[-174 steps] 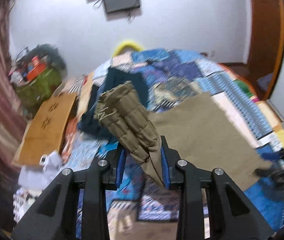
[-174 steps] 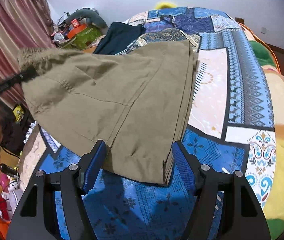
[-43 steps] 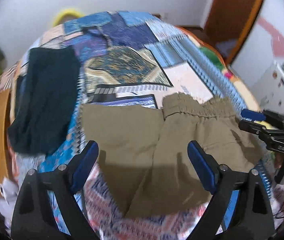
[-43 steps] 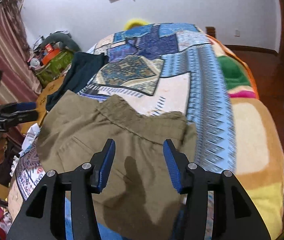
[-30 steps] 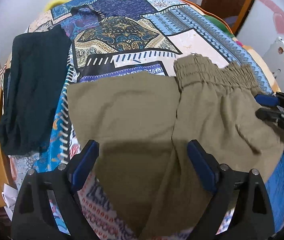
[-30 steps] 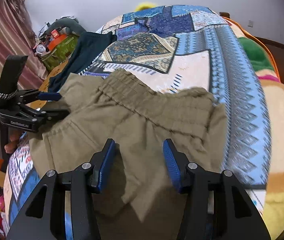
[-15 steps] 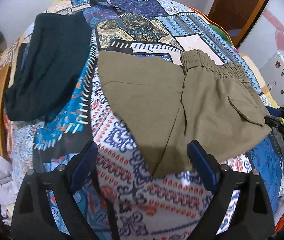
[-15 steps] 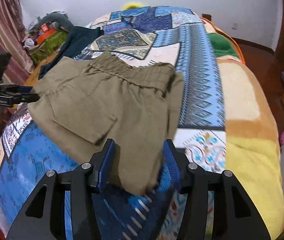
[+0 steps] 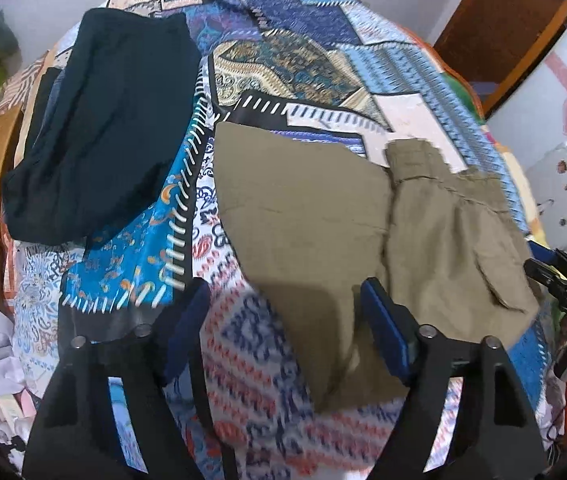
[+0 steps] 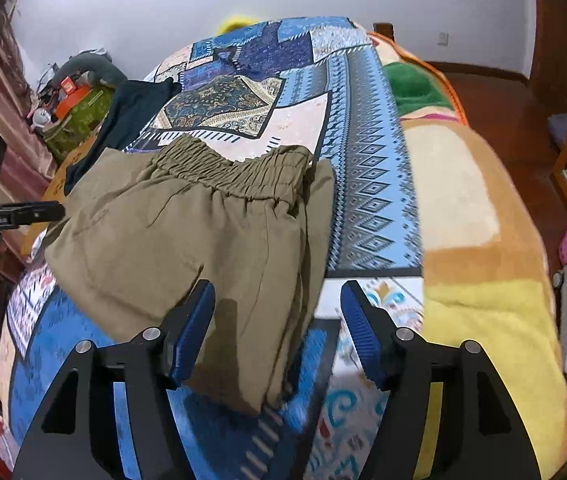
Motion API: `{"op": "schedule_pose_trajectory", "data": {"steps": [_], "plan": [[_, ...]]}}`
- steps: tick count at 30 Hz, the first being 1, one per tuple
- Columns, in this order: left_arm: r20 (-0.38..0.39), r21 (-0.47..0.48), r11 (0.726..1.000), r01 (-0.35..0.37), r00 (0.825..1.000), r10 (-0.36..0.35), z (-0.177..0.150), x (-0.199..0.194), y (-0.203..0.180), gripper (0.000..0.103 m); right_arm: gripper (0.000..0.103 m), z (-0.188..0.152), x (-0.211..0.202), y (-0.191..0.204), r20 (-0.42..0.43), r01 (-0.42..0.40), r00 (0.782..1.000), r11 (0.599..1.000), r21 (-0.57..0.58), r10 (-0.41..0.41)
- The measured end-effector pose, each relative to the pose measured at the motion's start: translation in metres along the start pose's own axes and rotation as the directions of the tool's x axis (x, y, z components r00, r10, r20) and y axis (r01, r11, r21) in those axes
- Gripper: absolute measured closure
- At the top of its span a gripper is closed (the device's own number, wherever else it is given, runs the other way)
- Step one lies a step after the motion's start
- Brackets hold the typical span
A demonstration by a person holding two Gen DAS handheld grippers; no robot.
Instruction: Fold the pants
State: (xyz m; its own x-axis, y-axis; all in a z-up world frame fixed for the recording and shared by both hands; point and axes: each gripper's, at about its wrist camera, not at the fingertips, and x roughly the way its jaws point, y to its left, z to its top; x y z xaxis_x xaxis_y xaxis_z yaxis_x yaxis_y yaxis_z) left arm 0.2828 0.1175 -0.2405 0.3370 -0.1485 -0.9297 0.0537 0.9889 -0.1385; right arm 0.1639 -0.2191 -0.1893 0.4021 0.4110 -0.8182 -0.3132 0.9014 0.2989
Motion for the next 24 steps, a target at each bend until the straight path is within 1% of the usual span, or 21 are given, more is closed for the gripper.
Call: {"op": "schedule_pose_trajectory", "data": {"steps": [2,4,6,7,8,9,12,14,15,16,17,18,19,20,21,23,24], "plan": [[-0.013,0.013,1.000,-0.011,1.000,0.011,0.005,0.010,-0.003,0.026,0.042,0.002,0.012,-0.002,-0.014,-0.017,1.000,1.000,0.010,0.017],[-0.017,0.018,1.000,-0.015,1.000,0.015,0.009,0.017,-0.004,0.026,0.042,0.003,0.016,-0.003,0.005,-0.021,1.000,1.000,0.007,0.021],[-0.009,0.024,1.000,-0.004,1.000,0.004,0.014,0.020,-0.005,0.026,0.042,0.005,0.020,-0.006,0.011,-0.035,0.999,0.999,0.023,0.034],[-0.006,0.024,1.000,0.010,1.000,-0.010,0.015,0.020,-0.006,0.028,0.042,0.007,0.022,-0.009,0.012,-0.050,0.999,0.998,0.039,0.049],[-0.002,0.021,0.999,0.027,1.000,-0.027,0.017,0.021,-0.006,0.033,0.042,0.009,0.025,-0.011,0.009,-0.064,0.998,0.997,0.053,0.063],[0.001,0.019,0.999,0.029,1.000,-0.029,0.019,0.022,-0.007,0.035,0.042,0.012,0.028,-0.013,0.003,-0.076,0.997,0.995,0.065,0.076],[0.024,0.033,0.999,0.000,1.000,-0.001,0.021,0.025,-0.014,0.046,0.049,0.016,0.035,-0.015,0.001,-0.097,0.995,0.992,0.081,0.097],[0.038,0.035,0.999,-0.008,0.999,0.007,0.021,0.025,-0.017,0.059,0.062,0.017,0.040,-0.017,0.004,-0.100,0.995,0.990,0.097,0.101],[0.042,0.034,0.999,-0.006,0.999,0.004,0.022,0.025,-0.018,0.064,0.066,0.018,0.041,-0.018,0.005,-0.103,0.995,0.989,0.107,0.103],[0.046,0.032,0.999,-0.004,0.999,0.003,0.022,0.024,-0.018,0.072,0.074,0.018,0.042,-0.020,0.002,-0.106,0.994,0.988,0.111,0.106],[0.047,0.029,1.000,0.004,0.999,-0.005,0.023,0.024,-0.019,0.079,0.078,0.019,0.043,-0.021,-0.001,-0.110,0.994,0.987,0.115,0.111],[0.049,0.028,1.000,0.011,0.999,-0.013,0.023,0.023,-0.019,0.082,0.079,0.020,0.042,-0.022,-0.003,-0.115,0.993,0.986,0.118,0.116],[0.053,0.030,1.000,0.005,0.999,-0.006,0.024,0.023,-0.021,0.084,0.081,0.020,0.042,-0.022,-0.003,-0.112,0.994,0.987,0.114,0.114],[0.063,0.034,0.999,-0.007,0.998,0.005,0.023,0.021,-0.023,0.090,0.084,0.020,0.041,-0.021,-0.002,-0.106,0.994,0.989,0.104,0.107],[0.074,0.036,0.999,-0.021,0.997,0.018,0.023,0.018,-0.024,0.093,0.086,0.021,0.039,-0.019,0.002,-0.098,0.995,0.991,0.091,0.099],[0.095,0.028,0.999,-0.023,0.995,0.020,0.022,0.011,-0.025,0.097,0.092,0.024,0.033,-0.013,0.022,-0.082,0.997,0.995,0.057,0.080],[0.103,0.022,1.000,-0.019,0.995,0.017,0.022,0.008,-0.025,0.098,0.093,0.025,0.029,-0.009,0.032,-0.068,0.997,0.997,0.039,0.067]]}}
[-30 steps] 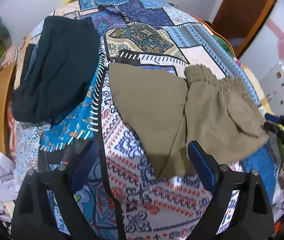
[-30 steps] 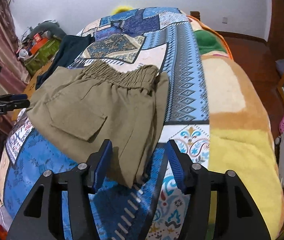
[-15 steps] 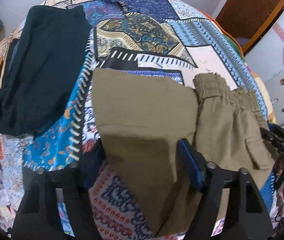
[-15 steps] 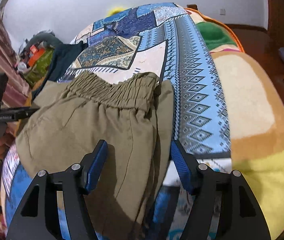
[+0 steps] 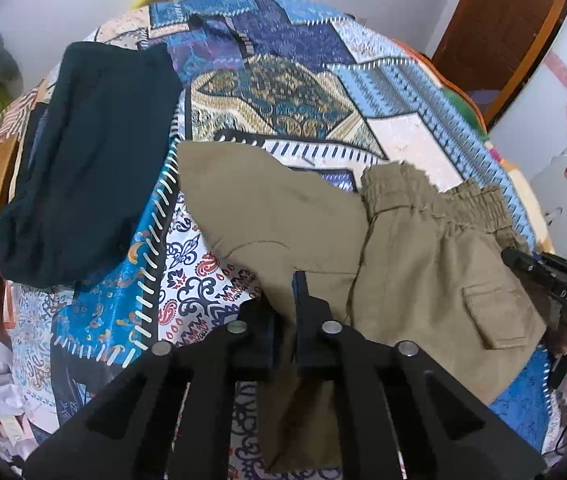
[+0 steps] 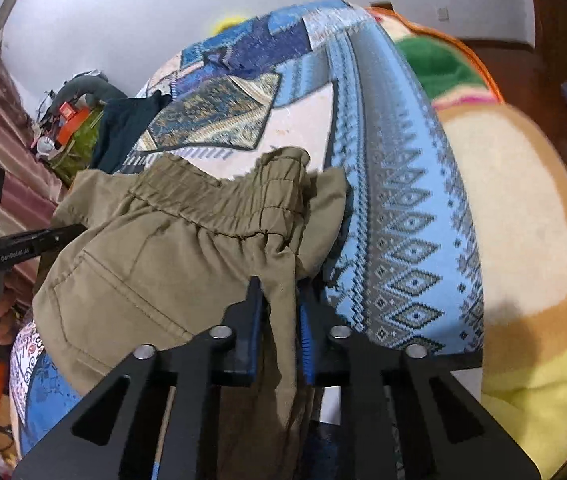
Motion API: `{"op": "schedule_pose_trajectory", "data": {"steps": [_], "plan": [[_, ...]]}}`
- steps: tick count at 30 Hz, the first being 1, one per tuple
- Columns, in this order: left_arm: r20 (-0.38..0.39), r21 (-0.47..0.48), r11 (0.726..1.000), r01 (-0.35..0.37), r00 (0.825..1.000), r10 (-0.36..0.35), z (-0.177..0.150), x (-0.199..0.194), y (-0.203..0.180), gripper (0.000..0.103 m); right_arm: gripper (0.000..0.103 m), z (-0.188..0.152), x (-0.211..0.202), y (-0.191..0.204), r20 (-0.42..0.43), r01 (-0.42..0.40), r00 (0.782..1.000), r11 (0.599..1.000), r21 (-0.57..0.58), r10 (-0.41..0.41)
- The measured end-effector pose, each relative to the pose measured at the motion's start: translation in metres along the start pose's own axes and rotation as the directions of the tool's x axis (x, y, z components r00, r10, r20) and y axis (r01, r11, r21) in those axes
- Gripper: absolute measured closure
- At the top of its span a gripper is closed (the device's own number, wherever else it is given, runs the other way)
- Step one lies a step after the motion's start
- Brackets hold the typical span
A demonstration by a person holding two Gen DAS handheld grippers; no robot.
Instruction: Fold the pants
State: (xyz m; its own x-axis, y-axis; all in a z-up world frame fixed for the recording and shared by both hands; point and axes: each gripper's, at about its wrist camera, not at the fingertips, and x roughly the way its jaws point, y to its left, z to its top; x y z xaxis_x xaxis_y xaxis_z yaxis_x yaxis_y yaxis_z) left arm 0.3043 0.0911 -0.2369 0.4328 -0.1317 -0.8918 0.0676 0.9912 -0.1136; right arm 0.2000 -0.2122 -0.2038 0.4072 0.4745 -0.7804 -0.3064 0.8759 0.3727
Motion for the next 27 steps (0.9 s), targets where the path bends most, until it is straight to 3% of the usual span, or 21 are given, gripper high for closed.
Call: {"op": "schedule_pose_trajectory", "data": {"steps": [6,13,19,27], "plan": [[0.064,-0.013,1.000,0.007,0.998,-0.006,0.005,-0.025,-0.002,0.099,0.095,0.014,-0.013,0.011,0.031,0.015,0.999,0.998,-0.059,-0.013],[0.157,-0.022,0.999,-0.037,0.987,0.040,0.023,-0.057,0.002,0.100,0.096,0.047,-0.026,0.043,0.094,0.041,0.995,0.986,-0.161,-0.026],[0.251,-0.036,0.996,-0.082,0.964,0.089,0.047,-0.088,0.022,0.100,0.096,0.085,-0.025,0.072,0.152,0.065,0.988,0.971,-0.230,-0.030],[0.333,-0.098,0.984,-0.150,0.927,0.175,0.078,-0.116,0.079,0.100,0.096,0.142,0.001,0.120,0.210,0.073,0.978,0.948,-0.308,-0.007]]}}
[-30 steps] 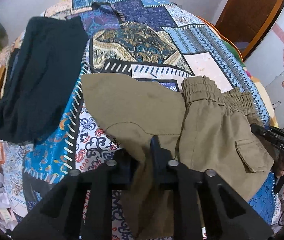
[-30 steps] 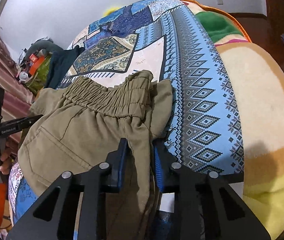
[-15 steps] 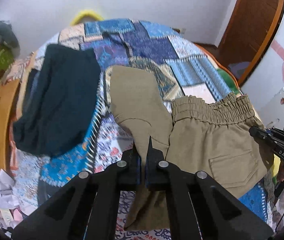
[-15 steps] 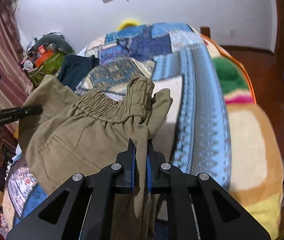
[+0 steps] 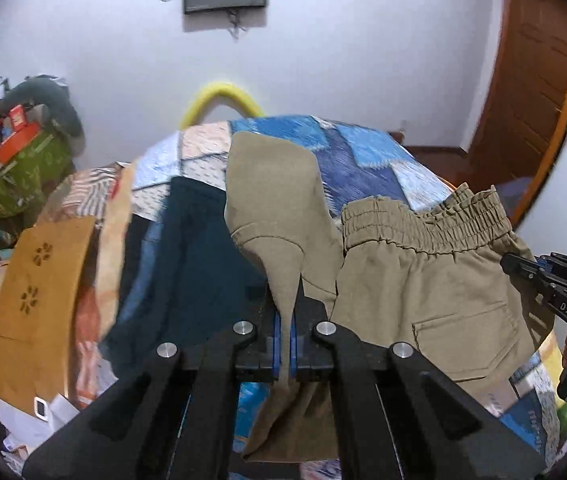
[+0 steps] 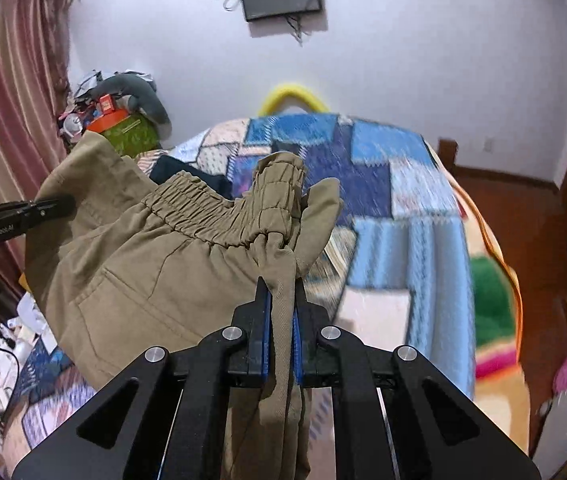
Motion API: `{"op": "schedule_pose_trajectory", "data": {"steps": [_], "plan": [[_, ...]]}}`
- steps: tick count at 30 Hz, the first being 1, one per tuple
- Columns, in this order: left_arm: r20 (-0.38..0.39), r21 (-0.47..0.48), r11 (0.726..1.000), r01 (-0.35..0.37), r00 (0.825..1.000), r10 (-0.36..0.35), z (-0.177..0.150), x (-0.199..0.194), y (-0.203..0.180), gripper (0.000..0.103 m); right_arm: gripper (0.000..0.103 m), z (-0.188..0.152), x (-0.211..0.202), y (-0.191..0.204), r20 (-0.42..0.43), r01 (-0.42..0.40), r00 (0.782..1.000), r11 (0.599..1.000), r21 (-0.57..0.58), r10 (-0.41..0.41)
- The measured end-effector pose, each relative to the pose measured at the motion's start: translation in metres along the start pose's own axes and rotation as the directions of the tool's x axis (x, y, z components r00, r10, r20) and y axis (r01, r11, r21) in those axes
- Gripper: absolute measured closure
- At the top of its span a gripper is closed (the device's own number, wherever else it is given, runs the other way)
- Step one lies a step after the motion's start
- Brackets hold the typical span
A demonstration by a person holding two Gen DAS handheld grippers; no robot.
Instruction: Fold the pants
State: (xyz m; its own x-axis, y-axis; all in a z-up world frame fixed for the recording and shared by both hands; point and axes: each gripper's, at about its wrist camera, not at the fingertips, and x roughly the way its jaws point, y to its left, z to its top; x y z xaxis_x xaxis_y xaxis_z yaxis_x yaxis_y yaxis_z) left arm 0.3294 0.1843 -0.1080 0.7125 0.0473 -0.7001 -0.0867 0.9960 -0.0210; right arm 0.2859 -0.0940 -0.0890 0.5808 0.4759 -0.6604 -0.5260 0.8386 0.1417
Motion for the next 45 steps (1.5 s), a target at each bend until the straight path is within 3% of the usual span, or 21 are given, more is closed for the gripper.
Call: {"op": "schedule_pose_trajectory", "data": {"steps": [10,17,22,26,29,32,37,41,45], "plan": [[0.017,-0.082,0.984,-0.155,0.987,0.157,0.013,0.031,0.084,0.100,0.096,0.046,0.069,0.059,0.030,-0.075,0.997,0.996,-0.051,0.076],[-0.055,-0.096,0.959,-0.265,0.964,0.261,-0.008,0.085,0.136,0.100,0.096,0.045,0.135,0.100,-0.010,-0.136,0.991,0.989,-0.058,0.135],[-0.153,-0.155,0.940,-0.304,0.947,0.281,-0.033,0.125,0.173,0.100,0.096,0.032,0.181,0.116,-0.085,-0.149,0.986,0.988,-0.044,0.145],[-0.226,-0.187,0.943,-0.275,0.946,0.231,-0.055,0.148,0.193,0.092,0.093,0.020,0.198,0.112,-0.161,-0.130,0.979,0.991,-0.043,0.122],[-0.249,-0.171,0.941,-0.291,0.937,0.244,-0.067,0.148,0.193,0.083,0.084,0.013,0.194,0.107,-0.168,-0.112,0.980,0.992,-0.053,0.102],[-0.263,-0.147,0.946,-0.288,0.934,0.243,-0.076,0.140,0.189,0.073,0.082,0.010,0.182,0.103,-0.182,-0.107,0.978,0.993,-0.038,0.099],[-0.246,-0.129,0.956,-0.265,0.942,0.228,-0.081,0.096,0.177,0.073,0.082,0.012,0.141,0.101,-0.137,-0.117,0.984,0.993,-0.026,0.113],[-0.157,-0.155,0.965,-0.210,0.970,0.186,-0.075,0.035,0.160,0.073,0.082,0.018,0.086,0.107,-0.052,-0.130,0.990,0.991,-0.044,0.128],[-0.030,-0.145,0.973,-0.180,0.984,0.178,-0.066,-0.039,0.134,0.073,0.082,0.028,0.014,0.124,0.073,-0.130,0.988,0.987,-0.097,0.137]]}}
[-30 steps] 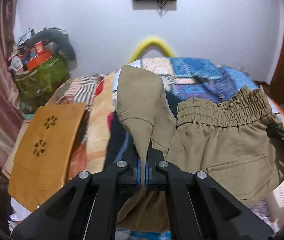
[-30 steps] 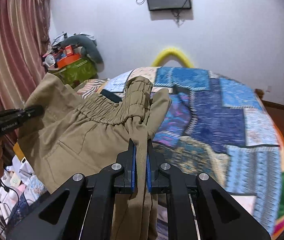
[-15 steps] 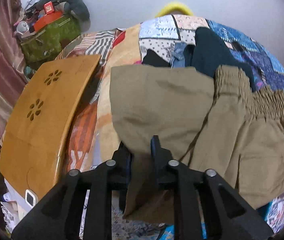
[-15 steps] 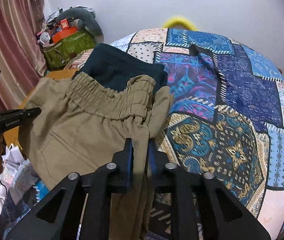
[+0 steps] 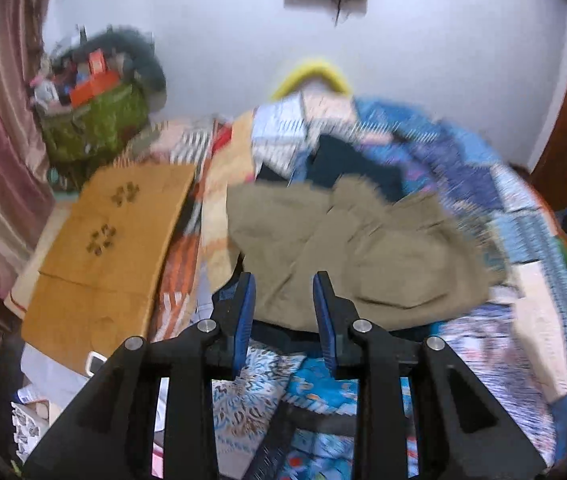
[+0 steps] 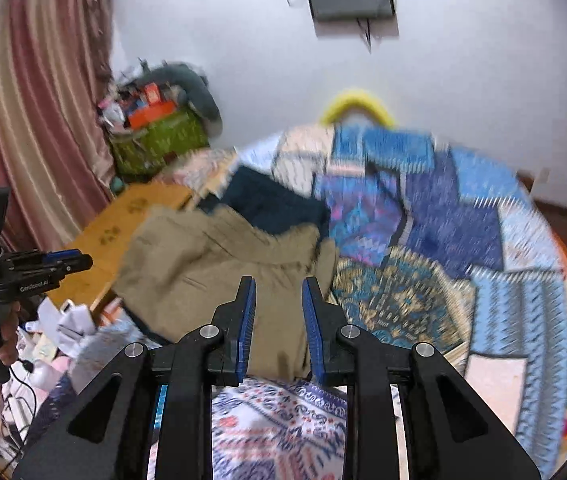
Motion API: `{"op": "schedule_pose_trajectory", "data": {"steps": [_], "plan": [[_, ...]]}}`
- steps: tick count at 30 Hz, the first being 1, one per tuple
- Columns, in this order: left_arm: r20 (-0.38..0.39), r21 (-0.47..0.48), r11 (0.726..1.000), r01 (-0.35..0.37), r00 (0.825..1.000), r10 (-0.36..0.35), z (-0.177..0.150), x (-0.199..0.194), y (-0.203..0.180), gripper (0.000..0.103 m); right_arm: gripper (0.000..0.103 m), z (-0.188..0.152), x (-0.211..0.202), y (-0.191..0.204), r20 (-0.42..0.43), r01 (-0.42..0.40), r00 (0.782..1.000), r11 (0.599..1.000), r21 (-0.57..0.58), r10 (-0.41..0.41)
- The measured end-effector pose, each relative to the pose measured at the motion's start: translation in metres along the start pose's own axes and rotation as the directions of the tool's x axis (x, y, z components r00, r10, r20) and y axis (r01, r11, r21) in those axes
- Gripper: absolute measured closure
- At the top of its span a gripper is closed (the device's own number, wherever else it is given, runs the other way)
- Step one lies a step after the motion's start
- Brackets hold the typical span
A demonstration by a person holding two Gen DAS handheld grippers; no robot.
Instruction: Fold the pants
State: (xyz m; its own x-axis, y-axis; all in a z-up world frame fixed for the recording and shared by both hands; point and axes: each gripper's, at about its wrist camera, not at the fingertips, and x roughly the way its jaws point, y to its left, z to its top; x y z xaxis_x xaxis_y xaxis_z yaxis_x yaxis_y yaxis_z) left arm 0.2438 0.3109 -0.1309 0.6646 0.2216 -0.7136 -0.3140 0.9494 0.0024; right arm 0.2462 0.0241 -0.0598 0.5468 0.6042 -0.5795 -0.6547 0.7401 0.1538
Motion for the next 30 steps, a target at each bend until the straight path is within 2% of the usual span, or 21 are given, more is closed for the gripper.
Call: {"op": "schedule_pose_trajectory", "data": {"steps": [3,6,12,15,16,18,20,22,23,26,30], "plan": [[0.107,0.007,1.000,0.027,0.994,-0.028,0.000,-0.064,-0.014,0.073,0.082,0.008,-0.047,0.016,0.089,-0.013,0.996,1.000,-0.028,0.015],[0.218,0.032,0.999,0.038,0.975,-0.044,-0.004,-0.126,-0.032,0.073,0.082,0.011,-0.102,0.035,0.193,-0.036,0.980,0.998,-0.054,0.046],[0.390,0.080,0.995,0.054,0.917,-0.081,-0.033,-0.228,-0.067,0.072,0.082,-0.003,-0.184,0.077,0.351,-0.033,0.933,0.991,-0.131,0.077],[0.453,0.088,0.995,0.050,0.887,-0.085,-0.053,-0.264,-0.079,0.064,0.082,-0.015,-0.214,0.093,0.408,-0.039,0.908,0.988,-0.147,0.096],[0.475,0.091,0.995,0.041,0.876,-0.080,-0.060,-0.274,-0.083,0.058,0.081,-0.018,-0.220,0.096,0.419,-0.040,0.903,0.988,-0.149,0.099],[0.514,0.091,0.995,0.032,0.855,-0.075,-0.075,-0.293,-0.089,0.050,0.072,-0.028,-0.233,0.106,0.442,-0.025,0.892,0.987,-0.157,0.093],[0.532,0.092,0.995,0.032,0.843,-0.076,-0.087,-0.306,-0.093,0.044,0.055,-0.037,-0.241,0.112,0.461,-0.008,0.884,0.987,-0.160,0.082],[0.546,0.086,0.996,0.021,0.835,-0.065,-0.096,-0.315,-0.096,0.038,0.048,-0.043,-0.246,0.115,0.471,-0.005,0.879,0.989,-0.149,0.075],[0.554,0.083,0.996,0.017,0.830,-0.060,-0.102,-0.319,-0.097,0.032,0.040,-0.045,-0.246,0.115,0.471,-0.003,0.879,0.990,-0.140,0.069],[0.565,0.059,0.998,0.019,0.823,-0.049,-0.110,-0.325,-0.094,0.015,0.023,-0.050,-0.245,0.114,0.481,0.028,0.876,0.992,-0.120,0.033],[0.558,0.033,0.999,0.041,0.828,-0.053,-0.118,-0.329,-0.089,0.009,0.006,-0.054,-0.250,0.112,0.477,0.044,0.879,0.995,-0.094,0.006]]}}
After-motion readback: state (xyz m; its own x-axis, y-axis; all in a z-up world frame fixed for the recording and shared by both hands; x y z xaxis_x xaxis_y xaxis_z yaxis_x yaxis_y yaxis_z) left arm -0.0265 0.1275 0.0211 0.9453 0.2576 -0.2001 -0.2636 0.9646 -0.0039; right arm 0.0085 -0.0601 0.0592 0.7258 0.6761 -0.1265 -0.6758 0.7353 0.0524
